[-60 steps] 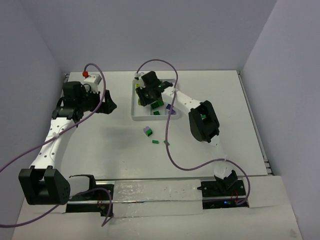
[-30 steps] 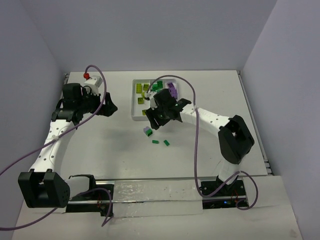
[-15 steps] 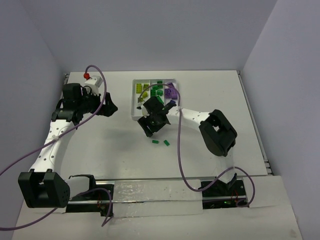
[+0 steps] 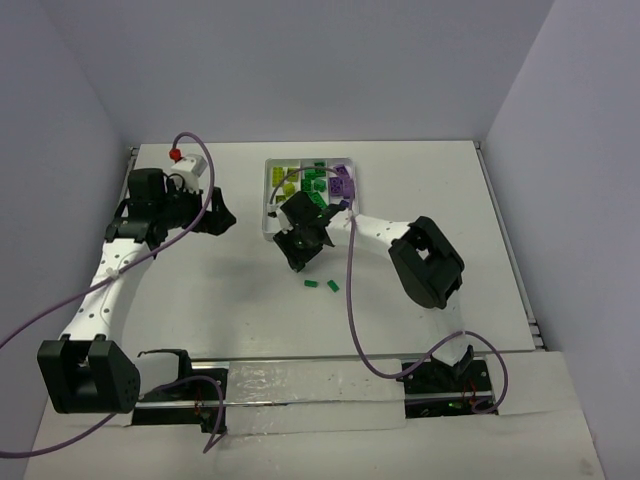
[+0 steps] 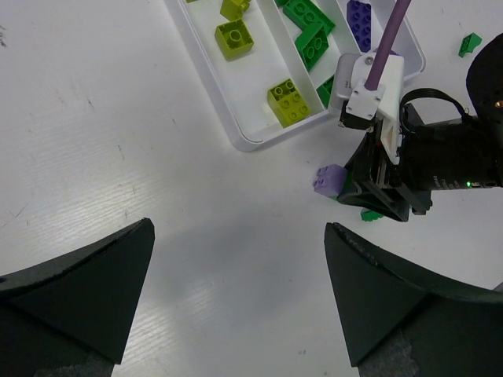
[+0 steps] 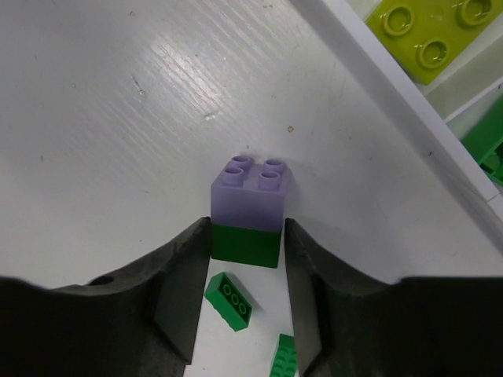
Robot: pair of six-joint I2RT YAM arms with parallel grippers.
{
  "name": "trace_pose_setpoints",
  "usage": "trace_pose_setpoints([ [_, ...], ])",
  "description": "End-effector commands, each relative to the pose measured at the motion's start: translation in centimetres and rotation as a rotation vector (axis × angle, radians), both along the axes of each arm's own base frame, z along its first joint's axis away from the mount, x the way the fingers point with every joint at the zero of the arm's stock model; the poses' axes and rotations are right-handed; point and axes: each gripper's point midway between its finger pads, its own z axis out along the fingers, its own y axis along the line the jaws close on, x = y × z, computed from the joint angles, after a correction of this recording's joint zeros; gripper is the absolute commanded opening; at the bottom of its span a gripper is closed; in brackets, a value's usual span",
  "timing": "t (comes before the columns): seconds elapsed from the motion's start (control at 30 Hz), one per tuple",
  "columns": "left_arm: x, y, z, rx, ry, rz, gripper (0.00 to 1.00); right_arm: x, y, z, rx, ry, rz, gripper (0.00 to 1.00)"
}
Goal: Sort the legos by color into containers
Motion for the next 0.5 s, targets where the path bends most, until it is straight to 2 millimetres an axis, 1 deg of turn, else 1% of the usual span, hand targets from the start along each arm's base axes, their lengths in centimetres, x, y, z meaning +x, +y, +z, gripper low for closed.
trace_pose_setpoints([
  [0.0, 0.1, -0.4, 0.5, -0.027, -0.017, -0.029, 0.99, 0.1, 0.9, 0.6, 0.028, -0.019, 0.022, 0.38],
  [0.1, 0.0, -0.9, 0.3, -0.069, 0.025, -0.025, 0.97, -0.6, 0.4, 0.5, 0.027, -0.014, 0.039, 0.28],
  [0.13, 0.0, -1.2, 0.1, -0.082, 0.039, -0.036, 0.97, -0.8, 0.3, 0.6, 0.030, -0.012, 0.042, 0.22],
  [0.2, -0.3, -1.7, -0.1, -0.108, 0.065, -0.052, 0.96, -1.2, -0.2, 0.6, 0.015, -0.017, 0.079, 0.14],
  [0.23, -0.7, -2.2, -0.1, -0.134, 0.077, -0.080, 0.96, -1.4, -0.3, 1.4, 0.027, -0.029, 0.093, 0.07],
  [0.27, -1.0, -2.6, -0.2, -0.152, 0.088, -0.096, 0.96, -1.6, -0.4, 2.0, 0.037, -0.037, 0.104, 0.05],
  [0.3, -1.5, -3.2, -0.2, -0.187, 0.105, -0.122, 0.95, -2.0, -0.6, 3.3, 0.061, -0.055, 0.128, 0.01],
  [0.37, -2.1, -3.9, -0.6, -0.239, 0.138, -0.144, 0.94, -2.9, -0.8, 6.0, 0.122, -0.094, 0.177, 0.00],
  [0.4, -2.5, -4.3, -0.7, -0.266, 0.157, -0.161, 0.94, -3.3, -0.8, 6.2, 0.135, -0.094, 0.196, 0.00],
  [0.47, -3.5, -5.5, -0.7, -0.343, 0.197, -0.212, 0.92, -4.3, -0.8, 9.2, 0.207, -0.142, 0.244, 0.00],
])
